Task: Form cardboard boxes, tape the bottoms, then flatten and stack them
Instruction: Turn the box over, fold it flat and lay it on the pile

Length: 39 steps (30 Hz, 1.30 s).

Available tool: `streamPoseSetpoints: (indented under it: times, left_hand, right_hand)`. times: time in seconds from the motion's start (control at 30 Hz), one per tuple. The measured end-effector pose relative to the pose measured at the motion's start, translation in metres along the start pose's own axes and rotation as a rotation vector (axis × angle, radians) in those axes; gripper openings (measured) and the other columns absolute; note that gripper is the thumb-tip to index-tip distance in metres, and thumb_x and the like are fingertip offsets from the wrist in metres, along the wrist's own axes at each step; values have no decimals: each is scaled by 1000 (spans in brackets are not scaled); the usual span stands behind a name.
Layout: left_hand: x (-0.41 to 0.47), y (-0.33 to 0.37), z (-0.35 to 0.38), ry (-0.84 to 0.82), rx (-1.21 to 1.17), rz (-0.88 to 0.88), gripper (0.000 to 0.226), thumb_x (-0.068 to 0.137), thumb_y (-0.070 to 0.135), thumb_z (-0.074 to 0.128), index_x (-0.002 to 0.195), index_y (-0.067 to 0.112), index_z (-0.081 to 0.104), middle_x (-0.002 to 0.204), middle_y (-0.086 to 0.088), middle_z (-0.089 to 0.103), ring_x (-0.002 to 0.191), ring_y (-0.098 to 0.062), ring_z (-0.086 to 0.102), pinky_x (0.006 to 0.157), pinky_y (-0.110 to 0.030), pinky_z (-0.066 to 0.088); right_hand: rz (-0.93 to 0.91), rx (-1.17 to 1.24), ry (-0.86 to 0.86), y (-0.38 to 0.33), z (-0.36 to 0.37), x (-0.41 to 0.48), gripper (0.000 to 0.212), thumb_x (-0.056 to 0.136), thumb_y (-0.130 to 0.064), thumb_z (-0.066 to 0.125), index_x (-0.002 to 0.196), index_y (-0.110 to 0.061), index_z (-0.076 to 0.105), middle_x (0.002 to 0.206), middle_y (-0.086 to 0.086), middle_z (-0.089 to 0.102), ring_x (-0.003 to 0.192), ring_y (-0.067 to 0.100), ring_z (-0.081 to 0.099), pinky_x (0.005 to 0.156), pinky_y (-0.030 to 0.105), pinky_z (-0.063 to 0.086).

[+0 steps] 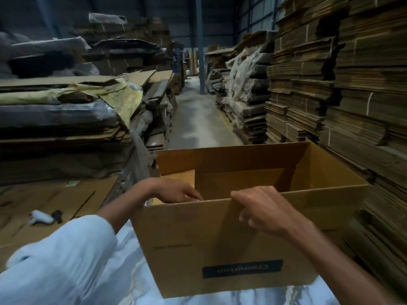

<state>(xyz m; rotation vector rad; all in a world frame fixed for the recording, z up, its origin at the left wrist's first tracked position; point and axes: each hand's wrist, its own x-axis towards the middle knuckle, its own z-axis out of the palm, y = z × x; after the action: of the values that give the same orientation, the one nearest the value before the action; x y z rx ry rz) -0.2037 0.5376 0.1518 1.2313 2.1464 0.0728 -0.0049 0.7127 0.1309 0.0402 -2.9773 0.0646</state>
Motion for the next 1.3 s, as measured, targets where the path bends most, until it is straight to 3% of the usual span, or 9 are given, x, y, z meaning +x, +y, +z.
streamPoseSetpoints:
  times: [0.13,0.37,0.43,0.57,0.77,0.87,1.03,1.2,1.3]
  left_hand:
    - [12,5,7,-155,95,-335,52,105,54,37,155,42,28,157,7,36,143,-25,40,108,-40,36]
    - [-33,-5,2,302,397,-145,16,97,36,58,94,22,65,115,4,51,94,-10,56,88,-32,50]
    - [-55,-22,3,481,200,-177,14,90,22,69,102,24,62,126,9,43,95,-8,55,80,-27,54]
    - [-84,-31,25,689,-462,-249,88,86,3,74,153,32,26,126,3,46,93,-17,66,68,-32,59]
    - [-88,-19,50,616,-877,-115,44,99,-8,47,115,31,61,83,2,77,75,-13,72,70,-28,60]
    - [-96,-23,58,565,-967,-54,50,99,-9,45,134,26,56,106,-1,78,94,-19,75,76,-27,60]
    - [-104,-11,73,414,-1040,101,42,105,6,45,137,30,58,125,-5,72,109,-25,71,83,-32,61]
    - [-105,4,90,540,-927,43,42,102,55,33,115,43,72,106,21,75,101,0,70,89,-30,51]
    - [-108,2,93,455,-875,121,39,91,56,64,127,42,66,120,19,72,111,-4,68,96,-35,52]
  right_hand:
    - [-9,-11,-5,0,-1,0,26,97,-23,62,120,-31,52,106,-13,60,91,6,58,80,19,48]
    - [3,-18,-9,14,-6,-3,22,97,-24,63,115,-31,53,105,-11,63,93,6,61,76,21,53]
    - [-15,-34,-3,18,-4,-3,19,98,-24,62,111,-32,51,103,-12,62,90,5,60,70,15,47]
    - [-53,-89,44,21,5,-2,19,97,-26,61,108,-34,48,102,-12,63,87,6,60,72,13,41]
    - [-95,-137,110,31,14,9,33,95,-25,64,127,-26,56,110,-5,66,97,13,60,89,29,38]
    - [-124,-199,212,39,24,23,41,77,-22,84,114,-20,66,95,0,73,85,18,66,83,38,47]
    - [-158,-300,348,40,38,51,49,69,-23,88,112,-16,65,102,8,72,99,30,64,92,51,46]
    - [-66,-293,479,35,58,75,54,74,-28,82,122,-16,59,122,11,60,114,31,50,93,47,38]
    - [109,-101,617,27,71,80,66,67,-18,82,126,-16,53,124,12,55,107,29,47,85,41,38]
